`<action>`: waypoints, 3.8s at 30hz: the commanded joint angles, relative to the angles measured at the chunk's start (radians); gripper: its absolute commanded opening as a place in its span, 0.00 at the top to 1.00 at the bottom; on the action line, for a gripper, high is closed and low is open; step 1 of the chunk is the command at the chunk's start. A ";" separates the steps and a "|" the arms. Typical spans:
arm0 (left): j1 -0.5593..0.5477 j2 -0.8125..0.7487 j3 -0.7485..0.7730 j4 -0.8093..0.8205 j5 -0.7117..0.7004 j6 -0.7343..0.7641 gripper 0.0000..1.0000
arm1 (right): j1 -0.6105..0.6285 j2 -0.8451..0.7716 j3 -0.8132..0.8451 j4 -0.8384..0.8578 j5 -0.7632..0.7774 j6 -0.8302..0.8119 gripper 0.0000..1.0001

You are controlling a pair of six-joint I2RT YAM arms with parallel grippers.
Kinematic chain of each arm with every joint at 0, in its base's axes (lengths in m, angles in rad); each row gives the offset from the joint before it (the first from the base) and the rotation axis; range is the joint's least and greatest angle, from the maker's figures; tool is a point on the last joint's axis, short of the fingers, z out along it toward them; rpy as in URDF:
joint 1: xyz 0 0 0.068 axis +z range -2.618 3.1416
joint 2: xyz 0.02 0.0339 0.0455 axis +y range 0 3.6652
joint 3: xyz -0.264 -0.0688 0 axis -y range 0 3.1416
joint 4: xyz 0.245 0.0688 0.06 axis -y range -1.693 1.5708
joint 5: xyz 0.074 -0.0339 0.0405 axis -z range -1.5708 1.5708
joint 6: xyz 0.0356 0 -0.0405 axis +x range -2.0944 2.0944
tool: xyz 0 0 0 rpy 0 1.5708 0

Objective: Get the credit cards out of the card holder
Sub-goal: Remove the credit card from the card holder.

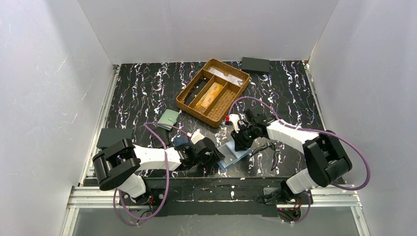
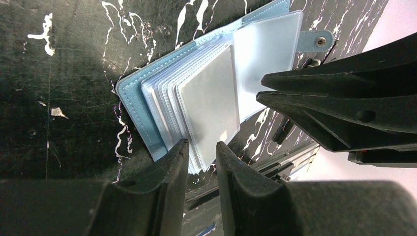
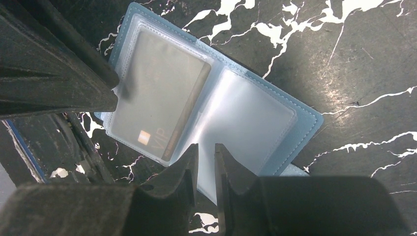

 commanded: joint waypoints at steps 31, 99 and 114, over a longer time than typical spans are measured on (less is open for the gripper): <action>0.005 -0.019 0.010 0.003 -0.026 0.015 0.66 | 0.015 0.024 0.012 0.000 0.009 -0.008 0.73; 0.106 0.156 -0.021 0.461 0.157 0.203 0.64 | -0.054 -0.011 0.057 -0.053 -0.075 -0.011 0.63; 0.124 0.190 0.007 0.501 0.204 0.212 0.62 | -0.091 -0.018 0.100 -0.231 -0.353 -0.214 0.25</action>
